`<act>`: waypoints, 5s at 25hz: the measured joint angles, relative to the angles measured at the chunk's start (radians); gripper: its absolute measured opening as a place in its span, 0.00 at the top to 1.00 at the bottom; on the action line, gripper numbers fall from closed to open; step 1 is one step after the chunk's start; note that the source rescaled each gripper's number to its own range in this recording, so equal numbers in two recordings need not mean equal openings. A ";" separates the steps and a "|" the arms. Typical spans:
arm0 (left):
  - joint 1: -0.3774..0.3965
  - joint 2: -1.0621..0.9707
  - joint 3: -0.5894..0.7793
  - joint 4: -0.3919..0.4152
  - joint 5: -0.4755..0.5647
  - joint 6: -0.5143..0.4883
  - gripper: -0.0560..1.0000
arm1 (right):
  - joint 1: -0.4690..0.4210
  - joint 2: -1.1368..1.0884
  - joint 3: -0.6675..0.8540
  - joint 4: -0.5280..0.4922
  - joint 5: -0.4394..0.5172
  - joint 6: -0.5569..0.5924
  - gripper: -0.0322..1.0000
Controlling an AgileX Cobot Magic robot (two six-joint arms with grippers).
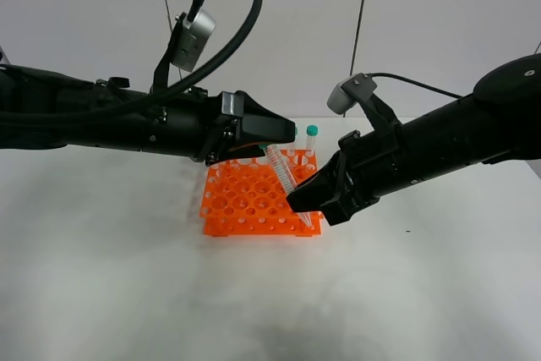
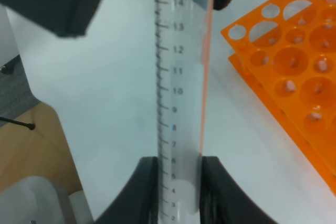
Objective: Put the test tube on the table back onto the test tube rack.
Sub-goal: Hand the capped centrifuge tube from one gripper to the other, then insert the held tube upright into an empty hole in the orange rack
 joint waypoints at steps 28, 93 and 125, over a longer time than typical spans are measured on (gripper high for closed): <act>0.000 0.000 0.000 0.009 0.032 0.004 0.95 | 0.003 -0.013 0.000 0.006 -0.007 0.007 0.08; 0.000 0.000 0.000 0.010 0.026 0.004 0.95 | -0.408 -1.139 0.373 -1.059 0.268 1.227 0.00; 0.000 -0.163 0.000 0.007 0.001 -0.014 0.95 | -0.358 -1.492 0.376 -1.051 0.269 1.230 0.00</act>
